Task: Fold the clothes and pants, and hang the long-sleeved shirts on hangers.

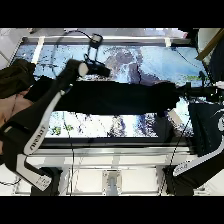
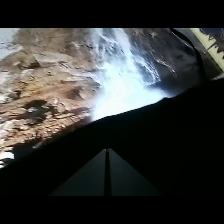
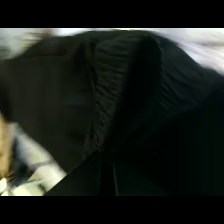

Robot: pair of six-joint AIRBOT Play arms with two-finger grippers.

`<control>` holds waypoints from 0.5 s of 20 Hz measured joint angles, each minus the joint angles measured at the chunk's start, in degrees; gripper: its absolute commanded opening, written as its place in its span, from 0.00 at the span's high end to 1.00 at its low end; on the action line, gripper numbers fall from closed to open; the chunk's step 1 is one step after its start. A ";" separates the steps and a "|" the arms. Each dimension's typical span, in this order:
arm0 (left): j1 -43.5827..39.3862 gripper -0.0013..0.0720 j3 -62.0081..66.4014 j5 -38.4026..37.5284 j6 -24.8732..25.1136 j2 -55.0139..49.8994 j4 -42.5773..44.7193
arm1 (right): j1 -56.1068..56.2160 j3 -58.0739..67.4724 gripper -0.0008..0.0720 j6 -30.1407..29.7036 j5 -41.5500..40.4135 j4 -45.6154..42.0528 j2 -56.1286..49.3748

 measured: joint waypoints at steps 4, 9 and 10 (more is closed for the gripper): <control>-6.03 0.97 0.00 -0.02 0.00 -6.12 -1.90 | 5.68 5.84 0.96 4.52 3.43 4.31 4.35; -9.81 0.97 0.00 -0.15 0.00 -10.64 -3.32 | 19.87 13.70 0.96 12.72 1.27 3.23 6.25; -9.29 0.97 0.00 -0.46 0.00 -10.45 -2.49 | 23.21 14.62 0.96 14.51 -0.26 1.57 6.40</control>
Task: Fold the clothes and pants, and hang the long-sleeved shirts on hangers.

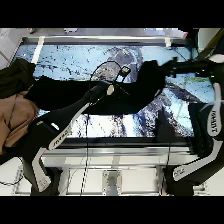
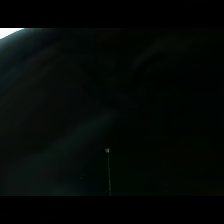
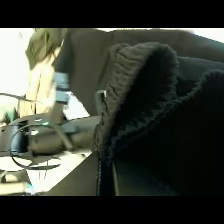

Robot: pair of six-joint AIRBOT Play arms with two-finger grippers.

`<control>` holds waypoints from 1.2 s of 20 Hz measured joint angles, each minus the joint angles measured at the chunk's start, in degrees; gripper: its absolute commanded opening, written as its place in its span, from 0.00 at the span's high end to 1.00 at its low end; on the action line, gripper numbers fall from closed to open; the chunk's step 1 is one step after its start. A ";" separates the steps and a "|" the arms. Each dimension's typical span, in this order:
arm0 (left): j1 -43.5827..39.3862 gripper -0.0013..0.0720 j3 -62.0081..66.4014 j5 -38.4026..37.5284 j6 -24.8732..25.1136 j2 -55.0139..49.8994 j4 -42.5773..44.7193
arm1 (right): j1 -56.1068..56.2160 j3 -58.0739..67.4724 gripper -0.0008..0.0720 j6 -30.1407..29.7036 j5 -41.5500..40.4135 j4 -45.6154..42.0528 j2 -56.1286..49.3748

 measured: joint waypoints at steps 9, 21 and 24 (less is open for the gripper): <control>19.54 0.97 0.00 -22.73 0.00 12.68 13.16 | 26.67 2.16 0.96 14.99 -23.91 -13.53 -5.14; 30.82 0.97 0.00 -29.38 0.22 19.17 15.39 | 39.63 7.19 0.35 18.08 -38.25 -20.37 -14.12; 31.01 0.97 0.00 -30.16 0.22 19.28 15.39 | 31.06 10.34 0.35 16.98 -23.65 -26.51 -10.82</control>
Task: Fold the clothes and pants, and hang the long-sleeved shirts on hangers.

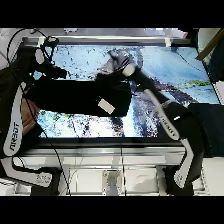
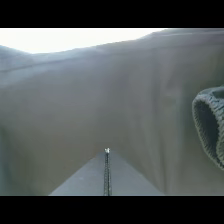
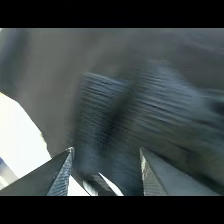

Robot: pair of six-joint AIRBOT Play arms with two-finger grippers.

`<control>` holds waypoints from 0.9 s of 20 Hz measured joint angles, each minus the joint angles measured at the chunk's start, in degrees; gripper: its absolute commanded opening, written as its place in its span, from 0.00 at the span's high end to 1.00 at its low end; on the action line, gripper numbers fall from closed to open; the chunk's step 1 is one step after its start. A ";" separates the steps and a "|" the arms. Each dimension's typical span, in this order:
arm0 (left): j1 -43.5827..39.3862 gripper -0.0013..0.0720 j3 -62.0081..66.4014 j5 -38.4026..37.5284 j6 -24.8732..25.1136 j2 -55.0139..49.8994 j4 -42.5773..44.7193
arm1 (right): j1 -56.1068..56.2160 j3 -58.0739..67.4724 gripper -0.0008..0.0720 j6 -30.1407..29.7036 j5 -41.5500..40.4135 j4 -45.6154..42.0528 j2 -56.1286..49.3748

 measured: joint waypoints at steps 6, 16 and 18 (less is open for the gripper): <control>0.07 0.97 0.00 -0.66 0.00 0.11 0.04 | -17.00 -1.46 0.17 -1.66 19.54 -8.13 7.74; 0.00 0.97 0.00 -0.90 -0.07 0.11 -1.14 | -21.99 -25.86 0.04 -4.68 10.21 14.08 0.98; 0.00 0.97 0.00 -0.90 -0.26 0.09 -1.16 | -20.28 -26.86 0.05 -5.16 6.58 16.63 -0.76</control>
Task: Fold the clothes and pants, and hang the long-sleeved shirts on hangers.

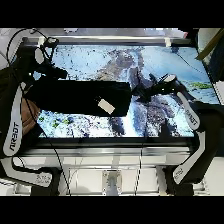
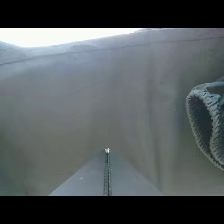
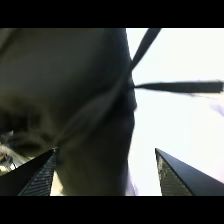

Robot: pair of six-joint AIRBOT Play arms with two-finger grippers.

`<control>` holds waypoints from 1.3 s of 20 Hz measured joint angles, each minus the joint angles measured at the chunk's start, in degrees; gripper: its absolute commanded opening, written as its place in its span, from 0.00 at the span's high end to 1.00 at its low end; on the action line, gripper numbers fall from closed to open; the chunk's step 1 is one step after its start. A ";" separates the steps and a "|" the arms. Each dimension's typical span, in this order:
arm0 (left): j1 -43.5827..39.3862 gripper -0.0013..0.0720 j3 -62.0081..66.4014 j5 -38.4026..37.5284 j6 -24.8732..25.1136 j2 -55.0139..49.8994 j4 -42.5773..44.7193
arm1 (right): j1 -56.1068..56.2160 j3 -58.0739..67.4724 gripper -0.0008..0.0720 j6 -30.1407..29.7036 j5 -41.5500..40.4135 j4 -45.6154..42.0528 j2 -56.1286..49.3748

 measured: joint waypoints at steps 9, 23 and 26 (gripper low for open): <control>0.00 0.97 0.00 -0.02 0.02 0.02 -0.11 | 5.77 -1.16 0.96 -3.96 -7.85 12.37 -4.28; -8.66 0.98 -0.07 -4.28 0.46 -0.63 -8.96 | -10.71 2.12 0.96 3.89 22.93 -1.16 20.94; -15.19 0.97 -0.15 -1.42 0.46 -4.46 -9.81 | -12.39 3.30 0.96 7.74 23.87 -2.38 25.00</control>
